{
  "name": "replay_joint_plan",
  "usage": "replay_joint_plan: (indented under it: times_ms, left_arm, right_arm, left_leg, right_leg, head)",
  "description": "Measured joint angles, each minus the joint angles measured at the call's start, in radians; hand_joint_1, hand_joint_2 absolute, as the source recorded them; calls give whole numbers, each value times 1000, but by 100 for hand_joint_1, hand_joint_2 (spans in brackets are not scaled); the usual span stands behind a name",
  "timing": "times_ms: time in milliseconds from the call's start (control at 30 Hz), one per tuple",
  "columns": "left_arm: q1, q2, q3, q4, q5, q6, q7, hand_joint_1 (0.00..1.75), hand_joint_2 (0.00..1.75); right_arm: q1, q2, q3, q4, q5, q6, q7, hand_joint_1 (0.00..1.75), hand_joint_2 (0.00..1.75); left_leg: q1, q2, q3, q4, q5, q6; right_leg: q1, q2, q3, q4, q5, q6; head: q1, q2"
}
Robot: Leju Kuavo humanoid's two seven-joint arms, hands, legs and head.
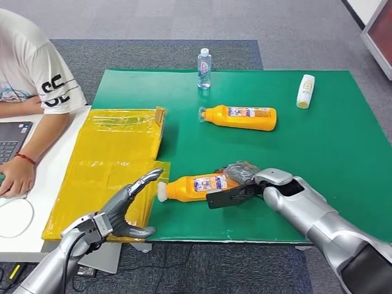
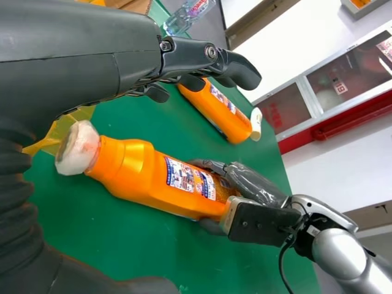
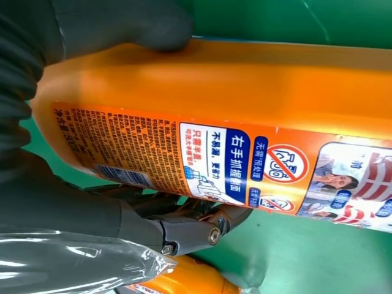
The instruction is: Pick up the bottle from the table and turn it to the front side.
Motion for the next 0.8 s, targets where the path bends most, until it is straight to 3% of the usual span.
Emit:
replay_joint_plan:
  times_ms: [233, 433, 633, 800]
  left_arm:
    - [6, 0, 0, 0, -10, 5, 0, 0, 175]
    - [28, 0, 4, 0, -25, 8, 0, 0, 175]
    - [67, 2, 17, -7, -30, 8, 0, 0, 175]
    - [82, 7, 21, -8, -28, 4, 0, 0, 175]
  right_arm:
    - [23, -14, -17, 0, -43, -64, 22, 175, 175]
    - [88, -29, -99, -5, -110, -172, 24, 175, 175]
    - [233, -36, -309, -62, -245, -233, -70, 175, 175]
    - [395, -36, -542, -172, -469, -133, -230, 175, 175]
  left_leg:
    - [0, 0, 0, 0, 0, 0]
    - [0, 0, 0, 0, 0, 0]
    - [0, -1, -1, 0, -1, 1]
    - [0, -2, -3, 0, -1, 1]
  right_leg:
    - [0, 0, 0, 0, 0, 0]
    - [0, 0, 0, 0, 0, 0]
    - [0, -1, 0, 0, -1, 1]
    - [0, -2, -1, 0, -1, 1]
  head:
    - [0, 0]
    - [0, 0]
    - [0, 0]
    - [0, 0]
